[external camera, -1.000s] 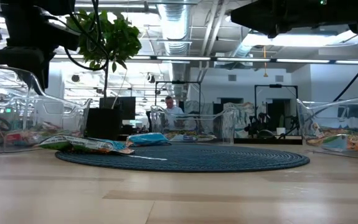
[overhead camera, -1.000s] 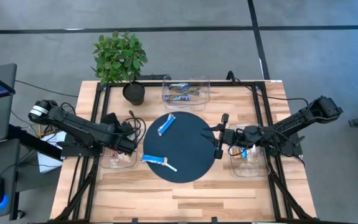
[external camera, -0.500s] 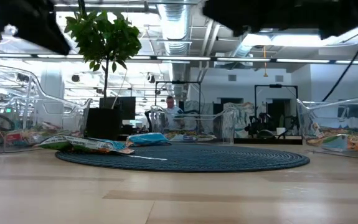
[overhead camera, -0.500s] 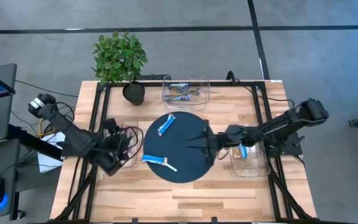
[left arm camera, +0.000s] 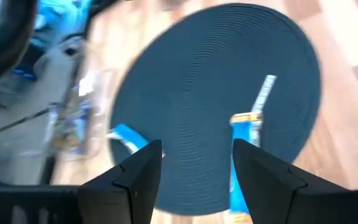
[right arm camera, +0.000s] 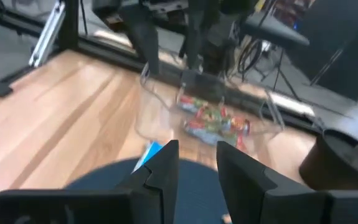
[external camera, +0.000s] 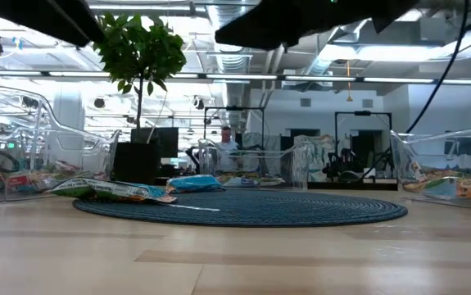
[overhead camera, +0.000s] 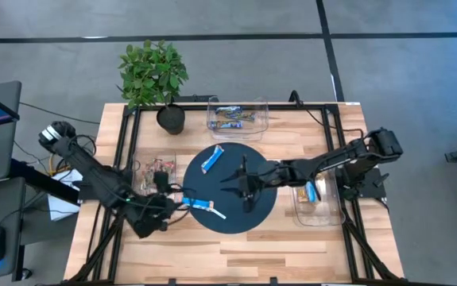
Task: Pick and place Granola Bars by type
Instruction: Put the bottom orange granola bar into the right transparent bin
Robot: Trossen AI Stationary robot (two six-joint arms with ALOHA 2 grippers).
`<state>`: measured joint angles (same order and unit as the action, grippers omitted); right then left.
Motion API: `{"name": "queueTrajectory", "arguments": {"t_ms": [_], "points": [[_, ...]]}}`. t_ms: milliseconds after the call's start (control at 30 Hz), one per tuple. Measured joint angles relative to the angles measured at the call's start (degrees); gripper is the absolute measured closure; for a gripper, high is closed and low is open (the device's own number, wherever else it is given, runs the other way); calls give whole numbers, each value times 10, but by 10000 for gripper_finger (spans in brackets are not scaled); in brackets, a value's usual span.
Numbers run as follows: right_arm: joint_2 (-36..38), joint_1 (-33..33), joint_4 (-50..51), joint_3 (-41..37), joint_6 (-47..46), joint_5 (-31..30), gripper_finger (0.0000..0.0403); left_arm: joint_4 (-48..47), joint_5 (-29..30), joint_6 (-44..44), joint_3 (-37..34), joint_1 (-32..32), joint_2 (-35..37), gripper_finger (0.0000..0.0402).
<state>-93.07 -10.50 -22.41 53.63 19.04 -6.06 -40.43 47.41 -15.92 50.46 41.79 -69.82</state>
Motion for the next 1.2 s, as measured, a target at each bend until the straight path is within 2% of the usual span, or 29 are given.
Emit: {"name": "queueTrajectory", "arguments": {"t_ms": [100, 333, 467, 667, 867, 1200], "points": [[12, 0, 32, -1, -14, -15, 301, 39, -63, 45, 0, -41, -25, 210], [33, -4, 109, -2, -34, -76, 301, 119, -252, 141, 0, -155, -108, 210], [37, -11, 137, -2, -41, -120, 301, 125, -342, 148, 0, -207, -140, 210], [39, -25, 153, -2, -42, -184, 301, 128, -426, 137, 0, -253, -186, 210], [39, -37, 164, -2, -41, -201, 301, 124, -448, 137, 0, -263, -231, 210], [39, -37, 164, -2, -41, -202, 301, 104, -422, 136, 0, -263, -232, 219]]}}
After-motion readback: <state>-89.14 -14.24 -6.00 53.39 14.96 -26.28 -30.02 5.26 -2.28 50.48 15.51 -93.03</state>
